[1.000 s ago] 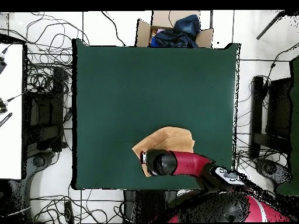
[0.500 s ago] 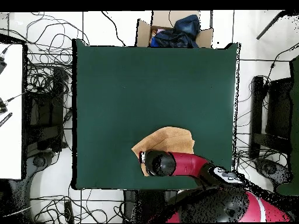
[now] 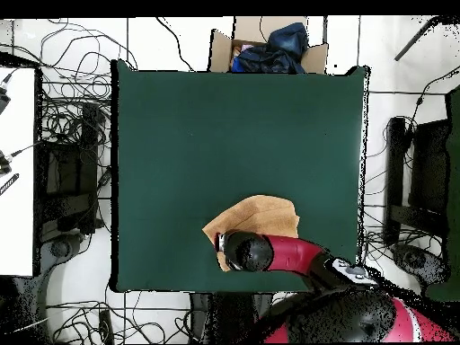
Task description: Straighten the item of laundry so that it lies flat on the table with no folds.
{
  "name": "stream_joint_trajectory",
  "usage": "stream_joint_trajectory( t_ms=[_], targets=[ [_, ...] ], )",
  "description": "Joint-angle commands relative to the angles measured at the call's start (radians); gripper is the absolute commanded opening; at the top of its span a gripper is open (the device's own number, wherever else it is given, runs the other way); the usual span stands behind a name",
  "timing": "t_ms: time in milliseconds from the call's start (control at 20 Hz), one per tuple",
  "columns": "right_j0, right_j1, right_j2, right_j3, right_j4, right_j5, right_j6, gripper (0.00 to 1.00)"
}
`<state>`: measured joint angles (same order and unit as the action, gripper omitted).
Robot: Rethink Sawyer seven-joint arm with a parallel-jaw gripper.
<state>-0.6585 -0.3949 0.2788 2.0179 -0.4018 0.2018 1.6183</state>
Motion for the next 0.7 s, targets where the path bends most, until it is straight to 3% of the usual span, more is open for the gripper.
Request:
stream_joint_trajectory(
  t_ms=[50, 250, 700],
  targets=[
    [-0.118, 0.193, 0.13, -0.116, -0.049, -0.086, 0.019, 0.0],
    [-0.161, 0.235, 0.193, -0.101, -0.037, -0.107, 0.036, 0.0],
    [-0.098, 0.204, 0.238, -0.044, 0.022, -0.227, 0.176, 0.0]
  ],
)
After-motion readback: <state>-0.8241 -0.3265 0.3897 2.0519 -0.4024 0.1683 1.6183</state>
